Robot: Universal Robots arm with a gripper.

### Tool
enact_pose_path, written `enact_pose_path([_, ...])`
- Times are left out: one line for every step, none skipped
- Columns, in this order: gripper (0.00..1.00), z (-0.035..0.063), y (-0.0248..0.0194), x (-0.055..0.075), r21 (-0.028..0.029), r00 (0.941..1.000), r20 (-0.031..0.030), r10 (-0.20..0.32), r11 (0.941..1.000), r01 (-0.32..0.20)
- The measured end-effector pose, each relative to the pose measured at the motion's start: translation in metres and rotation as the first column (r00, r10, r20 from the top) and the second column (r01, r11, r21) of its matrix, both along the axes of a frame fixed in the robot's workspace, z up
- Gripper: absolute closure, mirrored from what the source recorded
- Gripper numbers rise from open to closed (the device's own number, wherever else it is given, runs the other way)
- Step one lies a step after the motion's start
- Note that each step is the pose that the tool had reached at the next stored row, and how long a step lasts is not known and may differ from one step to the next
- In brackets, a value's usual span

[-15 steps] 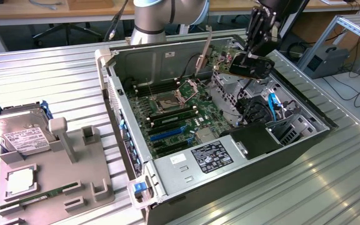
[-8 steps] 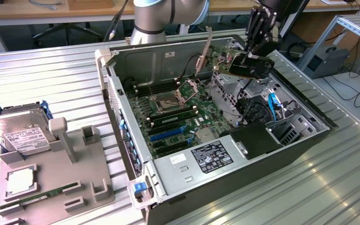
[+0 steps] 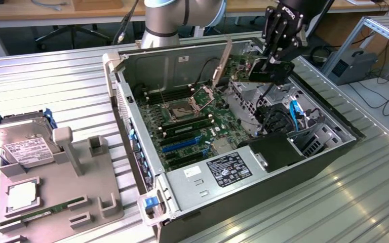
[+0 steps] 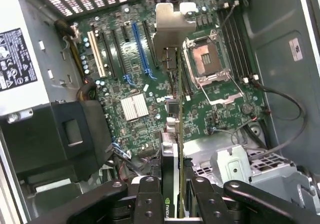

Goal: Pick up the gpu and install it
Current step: 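Insert the gpu into the slot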

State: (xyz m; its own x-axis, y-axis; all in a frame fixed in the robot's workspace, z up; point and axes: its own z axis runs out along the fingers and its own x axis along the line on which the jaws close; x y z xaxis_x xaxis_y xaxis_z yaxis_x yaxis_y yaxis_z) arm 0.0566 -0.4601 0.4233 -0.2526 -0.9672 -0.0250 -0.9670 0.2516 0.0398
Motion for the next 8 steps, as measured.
enact_pose_path([0.73, 0.0, 0.0, 0.0, 0.0, 1.0, 0.0, 0.008, 1.0, -0.008])
enact_pose_path([0.73, 0.0, 0.0, 0.0, -0.0001, 1.0, 0.0, 0.009, 1.0, -0.009])
enact_pose_path([0.73, 0.0, 0.0, 0.0, 0.0, 1.0, 0.0, 0.009, 1.0, -0.009])
enact_pose_path([0.73, 0.0, 0.0, 0.0, 0.0, 1.0, 0.0, 0.009, 1.0, -0.009])
enact_pose_path([0.73, 0.0, 0.0, 0.0, 0.0, 1.0, 0.0, 0.009, 1.0, -0.009])
enact_pose_path([0.73, 0.0, 0.0, 0.0, 0.0, 1.0, 0.0, 0.009, 1.0, -0.009])
enact_pose_path([0.73, 0.0, 0.0, 0.0, 0.0, 1.0, 0.0, 0.009, 1.0, -0.009])
enact_pose_path([0.73, 0.0, 0.0, 0.0, 0.0, 1.0, 0.0, 0.009, 1.0, -0.009])
